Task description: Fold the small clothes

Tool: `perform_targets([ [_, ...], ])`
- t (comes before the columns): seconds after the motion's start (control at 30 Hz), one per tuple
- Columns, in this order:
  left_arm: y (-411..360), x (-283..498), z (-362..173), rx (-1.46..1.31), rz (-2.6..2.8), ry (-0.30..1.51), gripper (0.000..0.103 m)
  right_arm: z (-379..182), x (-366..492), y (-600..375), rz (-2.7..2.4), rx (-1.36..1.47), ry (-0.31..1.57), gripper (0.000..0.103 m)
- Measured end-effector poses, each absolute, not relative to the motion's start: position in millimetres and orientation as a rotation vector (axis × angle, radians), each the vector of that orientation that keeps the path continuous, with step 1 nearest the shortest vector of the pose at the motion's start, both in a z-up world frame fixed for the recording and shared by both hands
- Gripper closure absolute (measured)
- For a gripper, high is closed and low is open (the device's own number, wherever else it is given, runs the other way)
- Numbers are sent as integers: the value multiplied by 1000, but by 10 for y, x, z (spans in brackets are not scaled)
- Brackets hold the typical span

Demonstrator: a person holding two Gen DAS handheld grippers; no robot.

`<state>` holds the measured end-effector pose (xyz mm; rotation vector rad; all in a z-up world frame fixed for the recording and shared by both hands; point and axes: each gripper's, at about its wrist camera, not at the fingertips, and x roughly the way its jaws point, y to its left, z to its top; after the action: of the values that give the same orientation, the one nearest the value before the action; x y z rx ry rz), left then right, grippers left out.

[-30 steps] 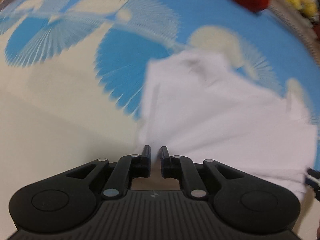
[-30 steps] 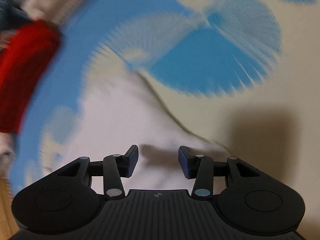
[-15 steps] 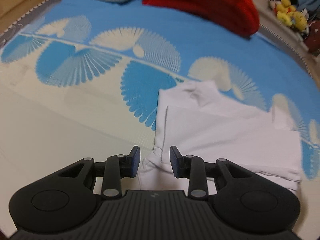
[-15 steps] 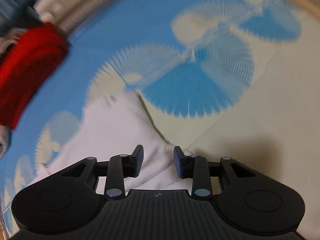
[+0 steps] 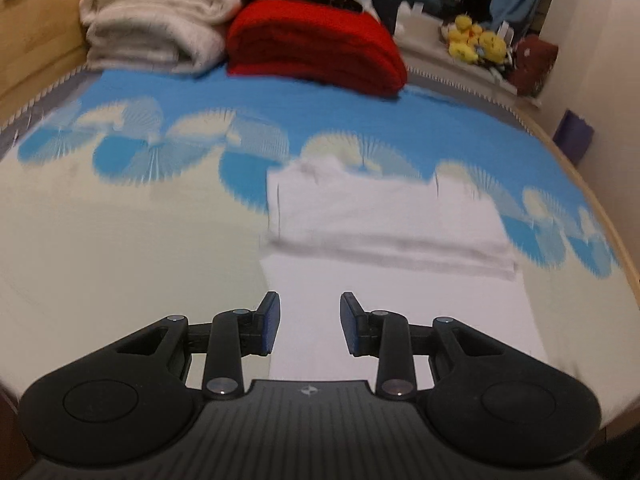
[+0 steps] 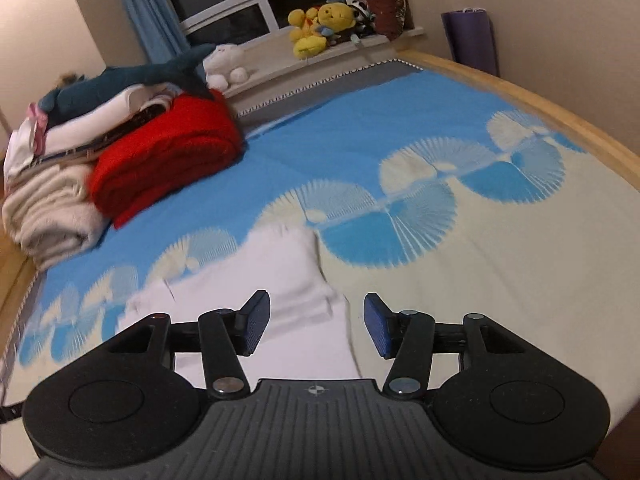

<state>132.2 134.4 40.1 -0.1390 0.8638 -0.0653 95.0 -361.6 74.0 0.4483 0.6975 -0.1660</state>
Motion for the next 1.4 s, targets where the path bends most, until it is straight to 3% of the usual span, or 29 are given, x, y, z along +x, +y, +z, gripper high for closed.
perform_targets([
  [0.17,1344,958,-122,-168,-36,1011,67,25,525,-3686,-201,436,749,49],
  [0.27,1359,928,-205,-134,-76,1008,67,-348,594,-3679,-194,555,906,51],
  [0.37,1452,929,-500,-116,-40,1021,67,-473,706,-3494,-158,375,943,51],
  [0.43,1551,1055,-759,-159,30,1142,67,-545,763,-3411,-188,228,961,51],
  [0.77,1524,1202,-1063,-116,18,1252,65,-972,897,-3489,-235,270,1178,50],
  [0.97,1479,1197,-1116,-88,15,1248,65,-1019,888,-3352,-200,213,1196,49],
  [1.0,1469,1199,-1119,-79,14,1246,65,-1024,890,-3337,-194,204,1196,50],
  [1.1,1421,1180,-1125,-53,9,1237,68,-1013,894,-3278,-146,188,1181,71],
  [1.17,1379,1158,-1122,-39,-11,1227,82,-997,901,-3259,-119,174,1169,90],
  [1.2,1358,1147,-1112,-37,-25,1223,92,-987,898,-3226,-107,168,1166,95],
  [1.23,1351,1144,-1105,-31,-28,1218,98,-980,892,-3213,-97,167,1160,96],
  [1.4,1454,1086,-930,-102,-27,1157,99,-776,805,-3314,-70,277,1058,98],
])
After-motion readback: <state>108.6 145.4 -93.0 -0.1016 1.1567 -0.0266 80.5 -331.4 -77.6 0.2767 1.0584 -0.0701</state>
